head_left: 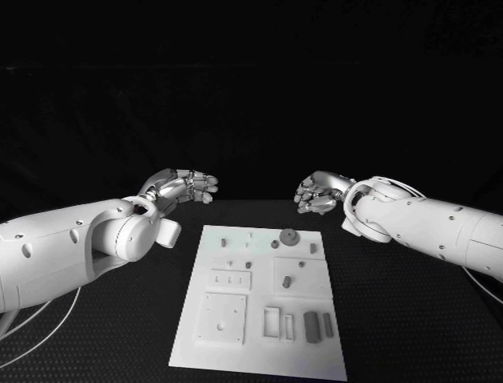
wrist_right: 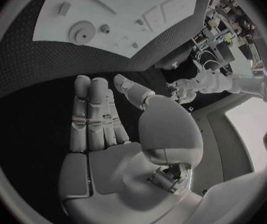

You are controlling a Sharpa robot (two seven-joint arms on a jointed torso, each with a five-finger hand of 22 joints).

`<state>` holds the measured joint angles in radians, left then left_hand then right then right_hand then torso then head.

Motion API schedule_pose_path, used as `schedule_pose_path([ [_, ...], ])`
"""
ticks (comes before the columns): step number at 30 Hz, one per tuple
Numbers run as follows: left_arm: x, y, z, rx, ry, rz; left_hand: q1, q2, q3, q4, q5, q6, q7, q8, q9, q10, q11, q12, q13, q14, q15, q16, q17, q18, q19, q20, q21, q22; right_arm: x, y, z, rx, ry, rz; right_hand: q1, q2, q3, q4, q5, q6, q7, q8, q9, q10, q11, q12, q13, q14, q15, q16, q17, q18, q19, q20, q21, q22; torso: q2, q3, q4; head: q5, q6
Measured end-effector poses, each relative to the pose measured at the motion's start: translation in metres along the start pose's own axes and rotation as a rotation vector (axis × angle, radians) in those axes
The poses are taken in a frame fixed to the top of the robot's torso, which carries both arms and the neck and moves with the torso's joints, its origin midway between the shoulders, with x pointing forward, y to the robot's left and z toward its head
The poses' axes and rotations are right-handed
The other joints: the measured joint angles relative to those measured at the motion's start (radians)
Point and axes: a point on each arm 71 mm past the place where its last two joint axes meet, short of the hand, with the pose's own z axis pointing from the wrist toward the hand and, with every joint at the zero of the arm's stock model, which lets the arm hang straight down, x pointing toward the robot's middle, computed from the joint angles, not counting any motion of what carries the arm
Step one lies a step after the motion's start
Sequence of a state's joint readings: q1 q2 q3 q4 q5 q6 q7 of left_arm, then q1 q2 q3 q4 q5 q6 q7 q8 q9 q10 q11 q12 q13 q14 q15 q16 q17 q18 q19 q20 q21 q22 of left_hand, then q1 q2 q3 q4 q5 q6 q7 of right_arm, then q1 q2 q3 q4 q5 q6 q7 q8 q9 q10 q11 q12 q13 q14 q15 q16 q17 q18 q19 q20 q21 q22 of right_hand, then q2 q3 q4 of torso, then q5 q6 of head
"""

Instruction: Assemble the parts on the task board

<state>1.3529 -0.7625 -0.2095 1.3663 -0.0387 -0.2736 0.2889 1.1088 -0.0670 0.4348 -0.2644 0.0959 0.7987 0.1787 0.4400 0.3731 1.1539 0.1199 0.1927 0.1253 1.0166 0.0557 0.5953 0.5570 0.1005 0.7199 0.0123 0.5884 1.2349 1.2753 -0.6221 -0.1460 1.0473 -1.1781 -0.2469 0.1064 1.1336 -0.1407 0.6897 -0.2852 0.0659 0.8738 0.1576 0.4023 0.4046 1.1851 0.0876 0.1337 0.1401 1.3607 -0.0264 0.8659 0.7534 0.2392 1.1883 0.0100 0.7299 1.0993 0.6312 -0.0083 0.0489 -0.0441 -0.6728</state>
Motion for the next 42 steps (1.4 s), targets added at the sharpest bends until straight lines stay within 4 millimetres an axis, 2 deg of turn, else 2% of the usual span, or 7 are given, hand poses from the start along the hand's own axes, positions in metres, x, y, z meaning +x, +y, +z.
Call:
schedule_pose_path([
  [3,0.0,0.0,0.0,0.002,0.004,-0.001,-0.004,-0.004,0.001,0.001,0.0,-0.004,0.004,-0.002,0.0,-0.002,0.002,0.0,-0.001,-0.003,0.003,-0.004,0.0,-0.001,0.0,0.0,0.0,0.0,0.006,0.004,0.002,-0.022,0.014,-0.058,0.0,0.0,-0.001,0.001,0.0,0.0,0.0,-0.011,-0.003,0.0,0.0,-0.02,-0.004,-0.002,0.002,0.075,0.047,-0.008,0.016,-0.016,0.046,0.041,0.013,-0.0006,0.0073,-0.006,0.006],
  [11,0.003,-0.001,-0.001,0.004,0.019,-0.006,-0.018,-0.009,0.007,0.007,0.0,-0.01,0.004,-0.002,0.0,-0.005,0.005,-0.009,-0.003,-0.003,0.003,-0.01,0.001,-0.008,-0.004,-0.004,0.0,-0.002,0.015,0.016,0.007,-0.07,0.029,-0.164,0.0,-0.008,-0.001,0.001,-0.004,-0.003,-0.003,-0.028,-0.006,-0.004,0.011,-0.05,-0.013,-0.016,0.008,0.137,0.075,-0.009,0.019,-0.019,0.078,0.07,0.046,-0.0044,0.0234,-0.016,0.016],
  [13,0.005,-0.001,-0.001,0.004,0.026,-0.008,-0.018,-0.009,0.007,0.007,0.0,-0.01,0.004,-0.002,0.0,-0.005,0.005,-0.009,-0.003,-0.003,0.003,-0.01,0.001,-0.008,-0.004,-0.004,0.0,-0.002,0.017,0.018,0.008,-0.08,0.033,-0.188,0.004,-0.012,-0.001,0.001,-0.004,-0.006,-0.006,-0.029,-0.007,-0.008,0.014,-0.054,-0.016,-0.02,0.012,0.147,0.076,-0.015,0.019,-0.019,0.08,0.075,0.053,-0.0075,0.0295,-0.023,0.018],
  [14,0.006,-0.001,-0.001,0.005,0.029,-0.009,-0.018,-0.009,0.007,0.007,0.0,-0.01,0.004,-0.002,0.0,-0.005,0.005,-0.009,-0.003,-0.003,0.003,-0.01,0.002,-0.008,-0.004,-0.004,0.0,-0.002,0.018,0.018,0.008,-0.084,0.035,-0.197,0.002,-0.014,-0.001,0.001,-0.004,-0.006,-0.006,-0.032,-0.007,-0.008,0.014,-0.058,-0.018,-0.02,0.013,0.149,0.077,-0.015,0.019,-0.019,0.083,0.077,0.058,-0.0105,0.0342,-0.028,0.019],
  [19,0.006,0.0,-0.001,0.003,0.033,-0.009,-0.023,-0.014,0.01,0.01,-0.004,-0.01,0.004,-0.005,0.0,-0.007,0.007,-0.014,-0.004,-0.003,0.003,-0.01,0.002,-0.011,-0.005,-0.009,0.0,-0.003,0.026,0.022,0.008,-0.105,0.049,-0.242,0.003,-0.021,-0.004,0.004,-0.008,-0.01,-0.01,-0.034,-0.008,-0.018,0.017,-0.064,-0.025,-0.021,0.013,0.162,0.078,-0.015,0.019,-0.019,0.089,0.082,0.074,-0.0188,0.0456,-0.037,0.023],
  [28,0.006,0.0,0.0,0.004,0.035,-0.01,-0.03,-0.015,0.013,0.013,-0.004,-0.013,0.008,-0.005,0.0,-0.009,0.009,-0.015,-0.004,-0.003,0.003,-0.014,0.004,-0.016,-0.004,-0.011,0.0,-0.003,0.036,0.027,0.008,-0.125,0.071,-0.288,-0.003,-0.034,-0.009,0.009,-0.009,-0.021,-0.02,-0.043,-0.011,-0.045,0.02,-0.064,-0.04,-0.025,0.017,0.175,0.075,-0.016,0.02,-0.02,0.089,0.088,0.096,-0.0258,0.0514,-0.039,0.029],
  [42,0.005,0.0,0.0,0.002,0.037,-0.01,-0.034,-0.019,0.016,0.016,-0.004,-0.016,0.005,-0.005,0.001,-0.009,0.009,-0.019,-0.005,-0.003,0.003,-0.014,0.005,-0.023,-0.007,-0.014,0.0,-0.004,0.043,0.022,0.009,-0.113,0.095,-0.333,-0.012,-0.044,-0.025,0.008,-0.009,-0.031,-0.027,-0.048,-0.012,-0.074,0.013,-0.068,-0.058,-0.028,0.014,0.186,0.067,-0.016,0.021,-0.021,0.089,0.092,0.119,-0.0267,0.0526,-0.038,0.032],
])
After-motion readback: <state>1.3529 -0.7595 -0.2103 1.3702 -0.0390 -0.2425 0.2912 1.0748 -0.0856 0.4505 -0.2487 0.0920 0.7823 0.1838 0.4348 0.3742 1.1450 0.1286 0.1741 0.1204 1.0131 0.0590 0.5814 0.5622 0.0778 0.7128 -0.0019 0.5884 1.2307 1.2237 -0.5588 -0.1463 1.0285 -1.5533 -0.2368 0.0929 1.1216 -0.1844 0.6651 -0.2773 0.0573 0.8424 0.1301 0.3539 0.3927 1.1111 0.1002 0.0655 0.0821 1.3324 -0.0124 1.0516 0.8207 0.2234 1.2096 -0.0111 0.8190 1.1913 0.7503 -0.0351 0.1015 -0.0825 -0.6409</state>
